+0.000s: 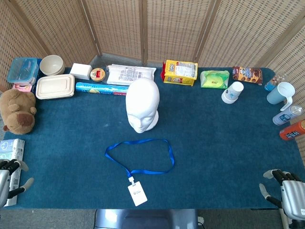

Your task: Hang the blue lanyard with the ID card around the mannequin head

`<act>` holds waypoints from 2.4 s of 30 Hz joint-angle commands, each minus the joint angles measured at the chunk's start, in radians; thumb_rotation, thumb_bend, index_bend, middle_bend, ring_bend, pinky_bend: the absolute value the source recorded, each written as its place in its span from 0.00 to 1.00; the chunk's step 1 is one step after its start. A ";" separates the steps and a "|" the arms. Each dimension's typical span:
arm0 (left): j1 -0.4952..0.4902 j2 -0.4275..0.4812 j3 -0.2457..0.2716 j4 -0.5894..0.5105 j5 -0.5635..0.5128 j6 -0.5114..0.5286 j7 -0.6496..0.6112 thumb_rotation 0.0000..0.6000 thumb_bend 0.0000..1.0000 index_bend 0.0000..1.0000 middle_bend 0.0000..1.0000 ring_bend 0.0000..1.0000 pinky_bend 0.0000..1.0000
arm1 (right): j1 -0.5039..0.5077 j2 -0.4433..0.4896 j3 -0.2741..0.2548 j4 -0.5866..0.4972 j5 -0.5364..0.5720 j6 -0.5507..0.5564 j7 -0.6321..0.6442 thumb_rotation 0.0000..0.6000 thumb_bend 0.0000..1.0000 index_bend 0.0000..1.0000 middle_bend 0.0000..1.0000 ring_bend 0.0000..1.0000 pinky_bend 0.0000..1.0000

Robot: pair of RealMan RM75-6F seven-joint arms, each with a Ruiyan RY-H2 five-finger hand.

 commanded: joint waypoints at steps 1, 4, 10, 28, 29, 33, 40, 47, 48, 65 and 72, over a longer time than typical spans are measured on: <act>-0.007 -0.003 -0.001 0.002 -0.010 -0.017 0.002 1.00 0.18 0.52 0.50 0.44 0.31 | 0.002 -0.003 0.003 -0.002 0.012 -0.011 -0.011 0.86 0.36 0.45 0.49 0.47 0.40; -0.016 -0.009 -0.008 0.003 -0.027 -0.034 -0.011 1.00 0.18 0.52 0.50 0.44 0.31 | 0.011 -0.004 0.005 -0.014 0.020 -0.031 -0.007 0.86 0.36 0.45 0.49 0.48 0.40; -0.028 -0.012 -0.016 0.014 -0.052 -0.057 -0.024 1.00 0.18 0.51 0.50 0.44 0.31 | 0.022 0.004 0.003 -0.040 0.027 -0.059 -0.008 0.87 0.36 0.45 0.49 0.48 0.40; -0.081 0.005 -0.053 -0.002 -0.071 -0.106 -0.035 1.00 0.18 0.51 0.50 0.44 0.31 | 0.126 -0.024 0.084 -0.145 0.075 -0.160 -0.117 0.86 0.36 0.44 0.70 0.85 0.89; -0.086 0.008 -0.057 -0.006 -0.073 -0.108 -0.033 1.00 0.18 0.51 0.50 0.44 0.31 | 0.140 -0.028 0.093 -0.159 0.081 -0.174 -0.129 0.86 0.36 0.44 0.75 0.90 0.92; -0.104 0.012 -0.070 -0.013 -0.078 -0.121 -0.017 1.00 0.18 0.51 0.50 0.44 0.31 | 0.188 -0.047 0.124 -0.197 0.115 -0.226 -0.177 0.86 0.36 0.44 0.87 1.00 1.00; -0.154 0.014 -0.088 -0.036 -0.076 -0.173 0.013 1.00 0.18 0.52 0.50 0.44 0.31 | 0.287 -0.106 0.186 -0.247 0.232 -0.338 -0.247 0.87 0.35 0.44 0.96 1.00 1.00; -0.195 0.011 -0.101 -0.050 -0.083 -0.217 0.047 1.00 0.18 0.52 0.50 0.44 0.31 | 0.379 -0.206 0.225 -0.229 0.350 -0.391 -0.427 0.86 0.35 0.44 1.00 1.00 1.00; -0.201 0.010 -0.102 -0.050 -0.086 -0.223 0.051 1.00 0.18 0.52 0.50 0.44 0.31 | 0.394 -0.224 0.231 -0.226 0.373 -0.401 -0.448 0.86 0.35 0.44 1.00 1.00 1.00; -0.219 0.010 -0.091 -0.050 -0.129 -0.249 0.060 1.00 0.18 0.51 0.50 0.44 0.31 | 0.617 -0.463 0.295 -0.084 0.670 -0.498 -0.659 0.86 0.35 0.45 1.00 1.00 1.00; -0.229 0.004 -0.094 -0.044 -0.152 -0.261 0.054 1.00 0.18 0.52 0.50 0.44 0.31 | 0.689 -0.534 0.306 -0.020 0.754 -0.512 -0.708 0.86 0.34 0.45 1.00 1.00 1.00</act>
